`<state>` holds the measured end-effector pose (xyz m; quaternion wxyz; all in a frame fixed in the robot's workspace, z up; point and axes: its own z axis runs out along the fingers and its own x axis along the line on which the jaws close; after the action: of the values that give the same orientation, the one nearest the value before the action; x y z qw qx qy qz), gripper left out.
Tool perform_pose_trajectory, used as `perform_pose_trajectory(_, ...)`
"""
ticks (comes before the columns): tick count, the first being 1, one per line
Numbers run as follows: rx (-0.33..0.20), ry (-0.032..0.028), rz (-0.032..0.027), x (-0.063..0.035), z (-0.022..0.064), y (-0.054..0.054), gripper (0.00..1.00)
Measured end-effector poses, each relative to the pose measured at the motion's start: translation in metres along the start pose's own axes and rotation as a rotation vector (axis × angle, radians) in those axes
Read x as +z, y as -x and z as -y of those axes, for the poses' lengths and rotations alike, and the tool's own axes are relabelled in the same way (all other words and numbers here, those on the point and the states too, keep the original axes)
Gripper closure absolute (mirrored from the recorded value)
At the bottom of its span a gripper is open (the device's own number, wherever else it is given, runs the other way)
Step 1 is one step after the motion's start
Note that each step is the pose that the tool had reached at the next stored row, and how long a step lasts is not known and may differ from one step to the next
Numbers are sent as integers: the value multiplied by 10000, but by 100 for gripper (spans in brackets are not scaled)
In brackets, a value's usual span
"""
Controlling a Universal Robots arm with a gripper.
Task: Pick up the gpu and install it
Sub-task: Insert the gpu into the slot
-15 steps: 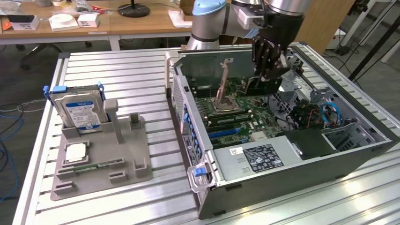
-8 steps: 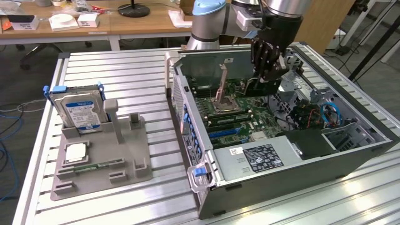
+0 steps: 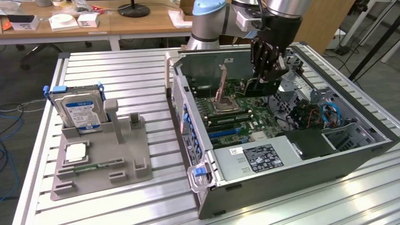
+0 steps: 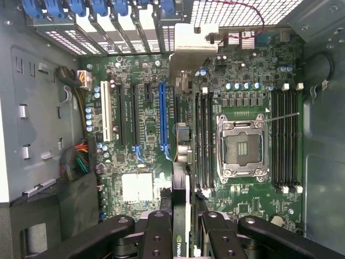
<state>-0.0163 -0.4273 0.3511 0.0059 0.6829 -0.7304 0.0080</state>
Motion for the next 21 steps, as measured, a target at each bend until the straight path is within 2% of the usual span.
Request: perform_pose_trajectory(21, 0, 0, -1, 108, -1, 2, 74)
